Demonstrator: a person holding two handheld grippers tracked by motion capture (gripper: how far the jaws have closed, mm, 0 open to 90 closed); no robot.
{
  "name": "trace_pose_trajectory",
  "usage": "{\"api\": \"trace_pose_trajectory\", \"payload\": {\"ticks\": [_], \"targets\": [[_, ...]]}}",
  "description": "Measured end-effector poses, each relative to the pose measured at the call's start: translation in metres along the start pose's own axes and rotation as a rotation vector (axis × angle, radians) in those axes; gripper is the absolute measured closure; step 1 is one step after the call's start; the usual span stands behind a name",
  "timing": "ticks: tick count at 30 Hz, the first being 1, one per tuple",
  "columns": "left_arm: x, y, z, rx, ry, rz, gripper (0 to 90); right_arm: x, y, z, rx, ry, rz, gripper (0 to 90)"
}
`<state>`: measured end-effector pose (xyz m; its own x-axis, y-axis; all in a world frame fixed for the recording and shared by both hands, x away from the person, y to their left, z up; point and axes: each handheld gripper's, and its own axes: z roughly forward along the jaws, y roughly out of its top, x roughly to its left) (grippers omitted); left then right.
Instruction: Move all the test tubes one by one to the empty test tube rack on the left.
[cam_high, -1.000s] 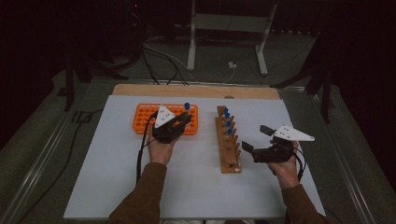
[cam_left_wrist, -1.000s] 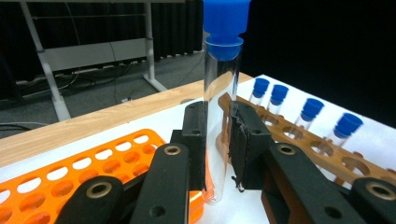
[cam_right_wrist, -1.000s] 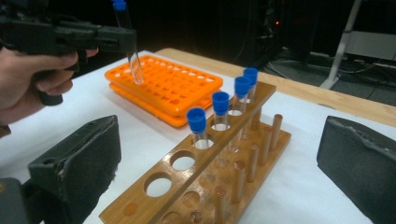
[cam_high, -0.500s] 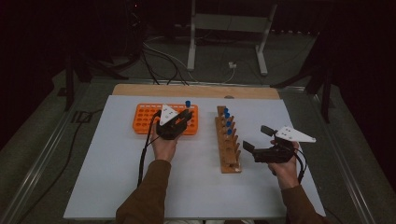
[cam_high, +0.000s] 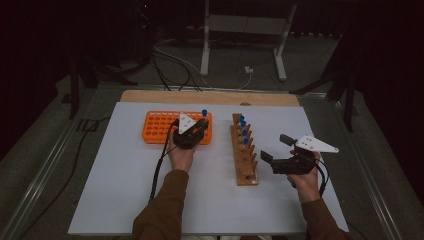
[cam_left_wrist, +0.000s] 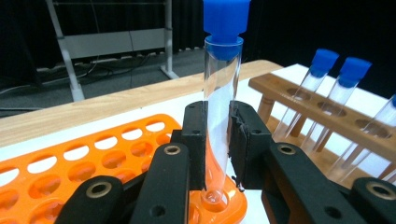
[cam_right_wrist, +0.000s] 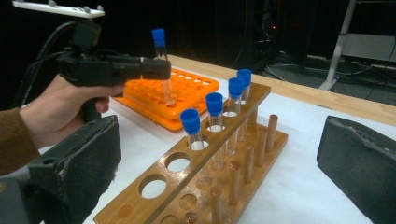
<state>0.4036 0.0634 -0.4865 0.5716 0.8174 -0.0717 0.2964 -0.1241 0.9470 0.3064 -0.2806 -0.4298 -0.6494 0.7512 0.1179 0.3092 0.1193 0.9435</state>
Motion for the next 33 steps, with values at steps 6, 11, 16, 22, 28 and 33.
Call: {"api": "trace_pose_trajectory", "payload": {"ticks": [6, 11, 16, 22, 28, 33], "targets": [[0.000, -0.008, 0.007, 0.053, -0.009, 0.002, 78.3, 0.000, -0.001, 0.000, 0.001, 0.002, 0.000, 0.0], [-0.002, -0.014, 0.012, 0.103, -0.001, 0.023, 78.3, 0.000, -0.001, 0.000, 0.002, 0.006, -0.001, 0.0], [-0.003, -0.015, 0.013, 0.108, 0.003, 0.032, 78.2, 0.001, -0.002, 0.001, 0.005, 0.008, -0.002, 0.0], [-0.002, -0.015, 0.013, 0.125, 0.006, 0.028, 78.3, 0.001, -0.002, 0.001, 0.011, 0.011, -0.004, 0.0], [-0.002, -0.016, 0.013, 0.158, 0.010, 0.031, 78.3, 0.002, -0.003, 0.002, 0.012, 0.012, -0.005, 0.0], [-0.003, -0.017, 0.013, 0.171, 0.014, 0.034, 78.2, 0.002, -0.004, 0.002, 0.014, 0.012, -0.005, 0.0]]}}
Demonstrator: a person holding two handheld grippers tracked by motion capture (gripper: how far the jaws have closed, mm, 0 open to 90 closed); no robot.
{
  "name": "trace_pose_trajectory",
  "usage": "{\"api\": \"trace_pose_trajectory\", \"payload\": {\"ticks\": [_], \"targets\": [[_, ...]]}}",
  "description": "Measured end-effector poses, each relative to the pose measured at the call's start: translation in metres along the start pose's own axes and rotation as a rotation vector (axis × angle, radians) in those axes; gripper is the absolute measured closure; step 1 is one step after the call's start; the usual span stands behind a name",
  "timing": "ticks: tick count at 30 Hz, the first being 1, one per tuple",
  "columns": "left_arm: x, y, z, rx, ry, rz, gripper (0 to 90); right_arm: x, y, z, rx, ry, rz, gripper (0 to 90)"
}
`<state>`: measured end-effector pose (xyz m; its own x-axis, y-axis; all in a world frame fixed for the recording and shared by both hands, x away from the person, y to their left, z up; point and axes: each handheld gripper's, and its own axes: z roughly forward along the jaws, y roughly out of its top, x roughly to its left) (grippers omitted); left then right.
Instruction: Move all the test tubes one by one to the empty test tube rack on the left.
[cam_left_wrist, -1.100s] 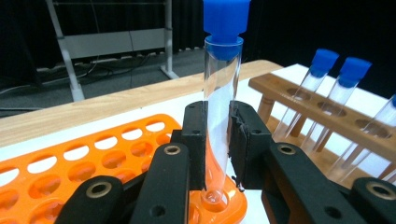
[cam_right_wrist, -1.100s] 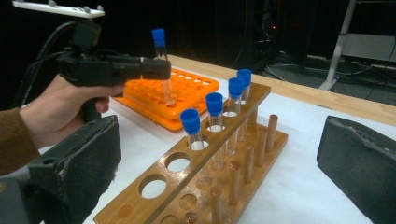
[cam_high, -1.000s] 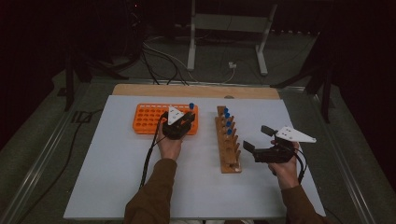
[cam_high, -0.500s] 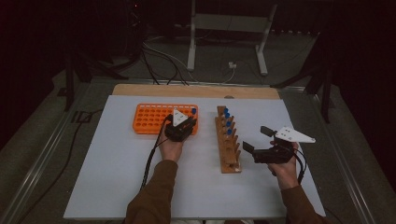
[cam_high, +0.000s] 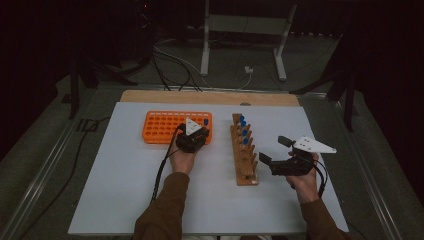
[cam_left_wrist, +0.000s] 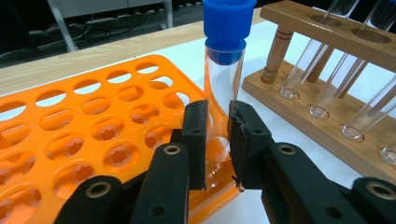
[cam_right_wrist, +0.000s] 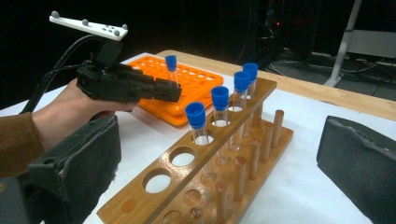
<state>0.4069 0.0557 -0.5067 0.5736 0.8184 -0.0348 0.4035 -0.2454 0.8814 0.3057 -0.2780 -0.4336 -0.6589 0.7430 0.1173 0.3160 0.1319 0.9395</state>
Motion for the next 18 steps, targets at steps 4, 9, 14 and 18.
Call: {"api": "trace_pose_trajectory", "payload": {"ticks": [4, 9, 14, 18], "targets": [[-0.0017, 0.0002, -0.0001, 0.005, 0.007, 0.013, 78.1, 0.0001, -0.0004, 0.0003, 0.002, 0.000, -0.001, 0.0], [-0.0021, 0.0006, -0.0002, 0.007, 0.001, 0.002, 76.1, 0.0001, -0.0008, 0.0005, 0.003, 0.000, 0.002, 0.0], [-0.0006, 0.0018, -0.0016, 0.012, 0.001, -0.044, 64.6, -0.0004, -0.0014, 0.0010, 0.004, 0.000, 0.004, 0.0], [0.0019, 0.0051, -0.0074, 0.000, -0.012, -0.067, 56.0, -0.0016, -0.0018, 0.0007, 0.003, -0.003, 0.007, 0.0]]}}
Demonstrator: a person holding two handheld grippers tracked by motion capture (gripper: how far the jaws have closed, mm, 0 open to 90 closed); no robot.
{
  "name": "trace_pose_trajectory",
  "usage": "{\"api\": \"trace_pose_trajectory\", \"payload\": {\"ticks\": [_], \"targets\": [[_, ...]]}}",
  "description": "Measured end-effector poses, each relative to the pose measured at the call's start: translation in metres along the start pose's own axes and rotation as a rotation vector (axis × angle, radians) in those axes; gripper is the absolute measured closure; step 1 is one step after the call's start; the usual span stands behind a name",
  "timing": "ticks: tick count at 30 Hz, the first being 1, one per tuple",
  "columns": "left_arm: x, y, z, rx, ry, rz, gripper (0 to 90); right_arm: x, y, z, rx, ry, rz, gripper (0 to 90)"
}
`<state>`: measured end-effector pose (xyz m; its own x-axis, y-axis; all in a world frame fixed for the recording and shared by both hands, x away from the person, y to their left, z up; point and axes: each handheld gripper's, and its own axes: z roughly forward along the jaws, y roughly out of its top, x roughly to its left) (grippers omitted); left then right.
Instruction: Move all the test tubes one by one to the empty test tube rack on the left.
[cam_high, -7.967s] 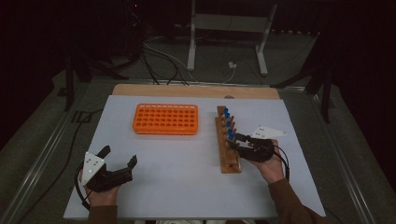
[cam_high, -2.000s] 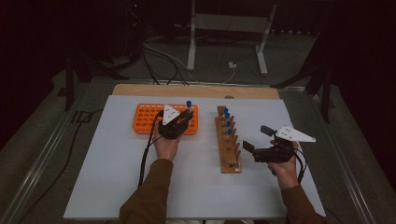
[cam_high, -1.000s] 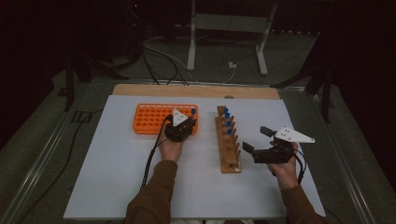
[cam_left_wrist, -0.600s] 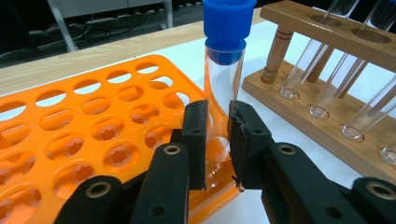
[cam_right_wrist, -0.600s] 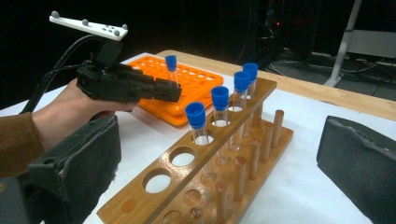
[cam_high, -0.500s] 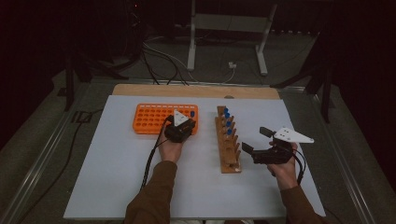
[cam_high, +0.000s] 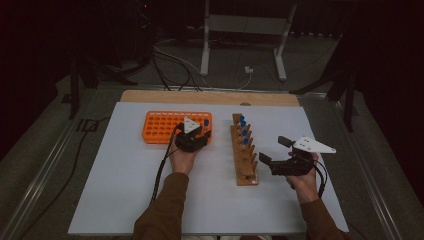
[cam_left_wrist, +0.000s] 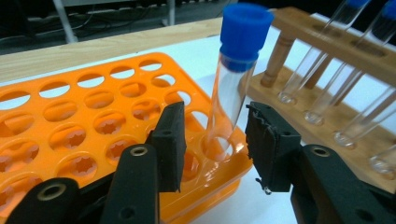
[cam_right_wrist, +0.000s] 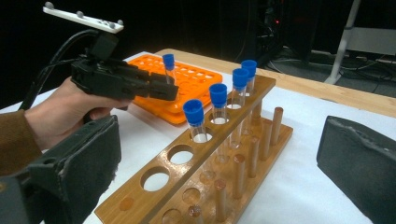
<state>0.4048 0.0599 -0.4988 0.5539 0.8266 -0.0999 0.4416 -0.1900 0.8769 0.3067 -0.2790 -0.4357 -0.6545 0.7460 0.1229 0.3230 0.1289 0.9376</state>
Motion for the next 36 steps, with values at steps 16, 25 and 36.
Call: {"api": "trace_pose_trajectory", "payload": {"ticks": [16, 25, 36], "targets": [[0.013, 0.008, -0.070, -0.064, -0.080, -0.062, 29.7, 0.001, 0.000, 0.001, 0.002, -0.008, 0.012, 0.0], [0.019, -0.011, -0.122, -0.114, -0.007, -0.042, 7.6, 0.000, 0.001, 0.000, -0.001, -0.016, 0.016, 0.0], [0.026, -0.035, -0.159, -0.140, 0.054, -0.028, 1.1, 0.001, 0.004, 0.002, -0.002, -0.016, 0.019, 1.7]]}}
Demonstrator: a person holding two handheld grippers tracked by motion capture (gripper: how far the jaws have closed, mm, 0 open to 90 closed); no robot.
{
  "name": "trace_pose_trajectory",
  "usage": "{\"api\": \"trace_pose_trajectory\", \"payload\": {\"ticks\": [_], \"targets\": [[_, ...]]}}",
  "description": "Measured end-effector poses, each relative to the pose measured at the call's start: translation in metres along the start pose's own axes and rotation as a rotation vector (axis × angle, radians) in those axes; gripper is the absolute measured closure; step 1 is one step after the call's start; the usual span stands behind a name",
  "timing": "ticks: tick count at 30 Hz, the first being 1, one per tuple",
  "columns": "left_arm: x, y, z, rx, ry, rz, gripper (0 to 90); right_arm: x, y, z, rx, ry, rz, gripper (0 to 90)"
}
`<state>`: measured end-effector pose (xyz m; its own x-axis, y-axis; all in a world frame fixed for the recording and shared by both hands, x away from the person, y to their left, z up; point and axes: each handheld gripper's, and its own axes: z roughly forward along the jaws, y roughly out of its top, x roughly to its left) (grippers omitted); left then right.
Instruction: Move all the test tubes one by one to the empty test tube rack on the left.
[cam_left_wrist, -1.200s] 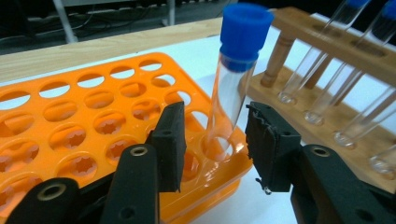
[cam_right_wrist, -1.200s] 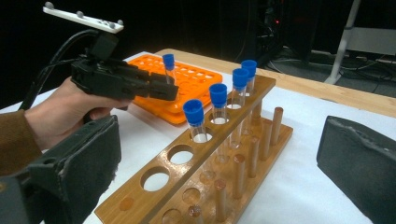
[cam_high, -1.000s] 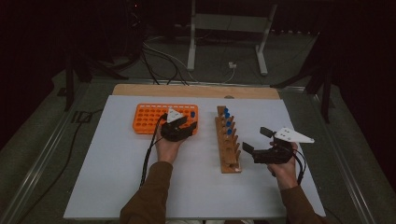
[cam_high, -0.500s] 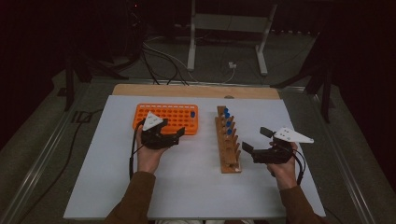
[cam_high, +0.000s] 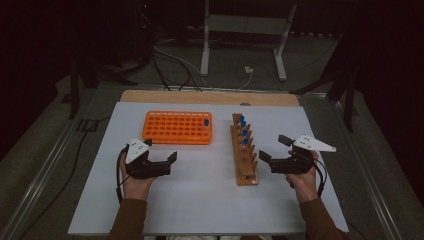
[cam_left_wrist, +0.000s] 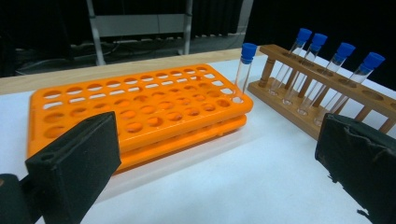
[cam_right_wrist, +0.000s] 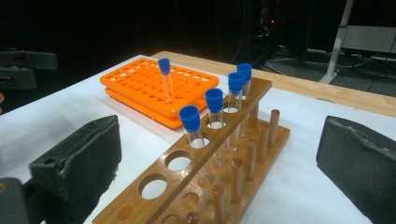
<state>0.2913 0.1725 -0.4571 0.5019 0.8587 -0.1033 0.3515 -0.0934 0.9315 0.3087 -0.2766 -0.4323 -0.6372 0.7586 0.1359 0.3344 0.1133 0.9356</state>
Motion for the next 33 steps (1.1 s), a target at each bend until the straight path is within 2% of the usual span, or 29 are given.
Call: {"api": "trace_pose_trajectory", "payload": {"ticks": [2, 4, 7, 13, 17, 20, 24, 30, 33], "targets": [[0.002, -0.001, -0.003, 0.003, 0.025, 0.007, 1.0, 0.001, 0.000, 0.002, 0.009, 0.000, -0.005, 2.4], [0.004, -0.003, -0.005, 0.001, 0.062, -0.002, 0.7, 0.001, 0.001, 0.006, 0.016, 0.001, -0.011, 4.4], [0.006, -0.005, -0.006, 0.002, 0.087, -0.010, 0.7, 0.000, 0.005, 0.014, 0.033, -0.001, -0.023, 6.5], [0.007, -0.007, -0.005, 0.002, 0.085, -0.024, 0.7, 0.004, 0.009, 0.033, 0.075, 0.018, -0.062, 16.2], [0.009, -0.011, -0.007, 0.005, 0.086, -0.047, 0.7, 0.006, 0.007, 0.047, 0.132, 0.023, -0.093, 30.4], [0.011, -0.013, -0.007, 0.008, 0.089, -0.054, 0.7, 0.009, 0.003, 0.056, 0.165, 0.036, -0.122, 49.3], [0.010, -0.013, -0.007, 0.010, 0.092, -0.048, 0.7, 0.011, -0.002, 0.066, 0.194, 0.043, -0.138, 63.9], [0.010, -0.013, -0.006, 0.011, 0.092, -0.052, 0.8, 0.012, -0.004, 0.075, 0.207, 0.042, -0.139, 74.5], [0.010, -0.014, -0.006, 0.012, 0.092, -0.052, 0.8, 0.011, -0.004, 0.077, 0.208, 0.034, -0.135, 75.3]]}}
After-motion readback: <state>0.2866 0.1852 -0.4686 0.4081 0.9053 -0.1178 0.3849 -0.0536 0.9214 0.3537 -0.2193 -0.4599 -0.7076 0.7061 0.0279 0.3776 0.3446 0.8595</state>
